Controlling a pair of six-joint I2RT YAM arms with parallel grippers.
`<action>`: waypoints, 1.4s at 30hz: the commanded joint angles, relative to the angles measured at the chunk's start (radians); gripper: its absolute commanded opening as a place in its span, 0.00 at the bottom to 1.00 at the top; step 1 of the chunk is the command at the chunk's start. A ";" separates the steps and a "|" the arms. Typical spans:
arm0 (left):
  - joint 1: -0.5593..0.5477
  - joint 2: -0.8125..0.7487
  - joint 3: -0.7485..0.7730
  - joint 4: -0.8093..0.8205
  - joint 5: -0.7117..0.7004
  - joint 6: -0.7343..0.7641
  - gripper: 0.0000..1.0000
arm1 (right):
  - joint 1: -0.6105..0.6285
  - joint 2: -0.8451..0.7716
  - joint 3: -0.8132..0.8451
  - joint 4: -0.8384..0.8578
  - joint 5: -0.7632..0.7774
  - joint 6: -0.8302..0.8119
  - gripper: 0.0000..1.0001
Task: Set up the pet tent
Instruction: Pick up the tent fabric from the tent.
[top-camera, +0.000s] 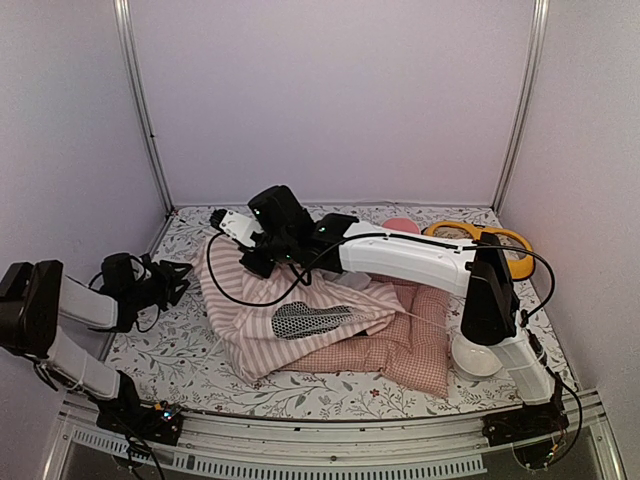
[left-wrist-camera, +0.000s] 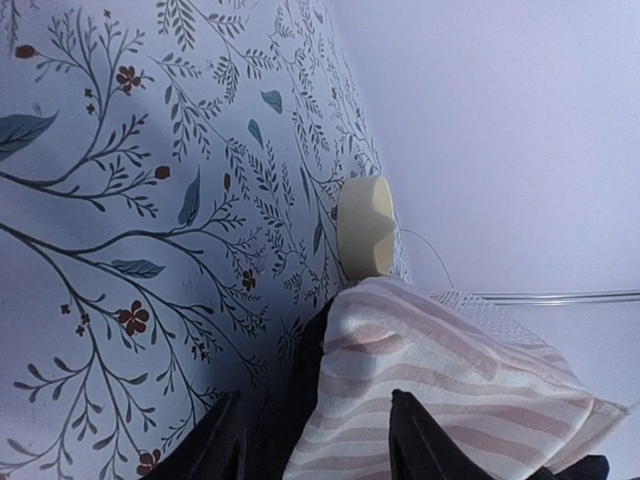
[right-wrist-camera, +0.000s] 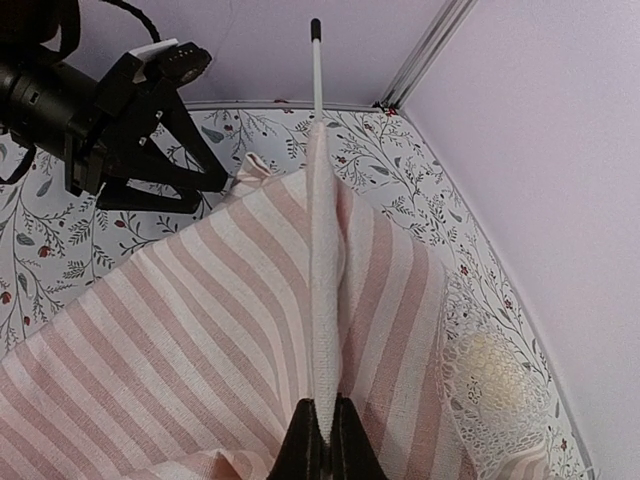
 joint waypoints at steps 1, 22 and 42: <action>-0.009 0.077 0.014 0.140 0.035 -0.001 0.50 | 0.011 -0.061 0.002 0.005 -0.008 0.016 0.00; -0.034 0.375 0.035 0.713 0.107 -0.259 0.21 | 0.016 -0.066 0.002 -0.003 -0.009 0.017 0.00; -0.026 0.307 0.082 0.624 0.061 -0.275 0.00 | 0.017 -0.046 0.000 -0.107 0.036 0.039 0.00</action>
